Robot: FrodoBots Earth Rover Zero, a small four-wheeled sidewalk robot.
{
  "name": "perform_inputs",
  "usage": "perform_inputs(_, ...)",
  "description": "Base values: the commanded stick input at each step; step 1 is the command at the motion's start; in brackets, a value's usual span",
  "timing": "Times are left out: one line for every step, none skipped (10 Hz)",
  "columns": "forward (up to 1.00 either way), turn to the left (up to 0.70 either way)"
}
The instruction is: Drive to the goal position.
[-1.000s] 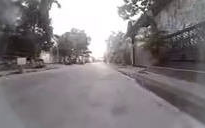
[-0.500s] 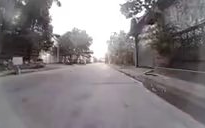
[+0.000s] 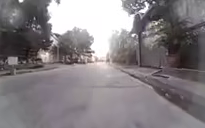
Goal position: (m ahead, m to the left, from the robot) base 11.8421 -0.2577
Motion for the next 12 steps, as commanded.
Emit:
perform_inputs(1.00, 0.00)
perform_inputs(1.00, 0.00)
perform_inputs(1.00, 0.00)
perform_inputs(1.00, 0.00)
perform_inputs(1.00, 0.00)
perform_inputs(1.00, -0.26)
perform_inputs(1.00, -0.40)
perform_inputs(1.00, -0.40)
perform_inputs(1.00, -0.20)
perform_inputs(1.00, 0.00)
perform_inputs(1.00, 0.00)
perform_inputs(1.00, 0.00)
